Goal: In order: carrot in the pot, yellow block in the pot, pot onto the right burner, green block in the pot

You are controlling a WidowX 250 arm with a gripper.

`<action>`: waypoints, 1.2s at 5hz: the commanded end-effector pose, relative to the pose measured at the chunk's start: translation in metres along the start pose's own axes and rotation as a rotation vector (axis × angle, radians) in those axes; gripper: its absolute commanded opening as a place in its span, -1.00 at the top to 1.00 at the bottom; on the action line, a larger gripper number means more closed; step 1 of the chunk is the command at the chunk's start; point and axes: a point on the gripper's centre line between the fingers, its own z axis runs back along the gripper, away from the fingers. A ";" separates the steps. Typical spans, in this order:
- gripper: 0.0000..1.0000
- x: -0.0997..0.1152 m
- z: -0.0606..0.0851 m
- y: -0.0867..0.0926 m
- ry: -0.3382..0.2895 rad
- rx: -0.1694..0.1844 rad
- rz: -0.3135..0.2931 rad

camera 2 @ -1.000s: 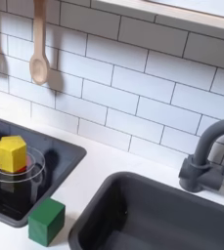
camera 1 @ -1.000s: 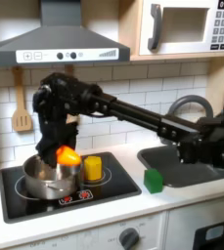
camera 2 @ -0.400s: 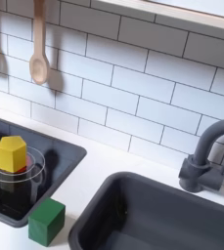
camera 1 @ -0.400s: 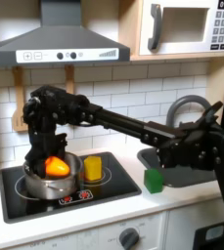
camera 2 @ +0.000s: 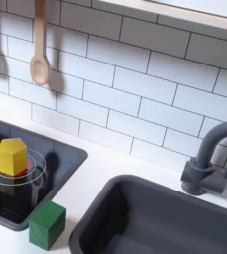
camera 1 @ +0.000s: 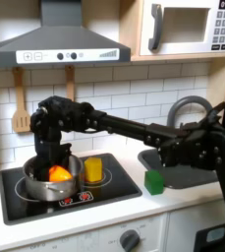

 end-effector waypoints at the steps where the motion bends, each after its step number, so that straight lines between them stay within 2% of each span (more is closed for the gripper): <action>1: 1.00 0.002 -0.009 -0.002 -0.018 0.034 -0.019; 2: 0.43 0.000 -0.007 0.000 -0.014 0.043 -0.005; 3: -1.00 0.000 0.002 -0.007 -0.036 0.035 -0.035; 4: -1.00 0.002 0.019 -0.011 -0.072 0.025 -0.060; 5: -1.00 0.002 0.053 -0.017 -0.155 0.019 -0.076; 6: -1.00 -0.002 0.071 -0.029 -0.197 -0.002 -0.104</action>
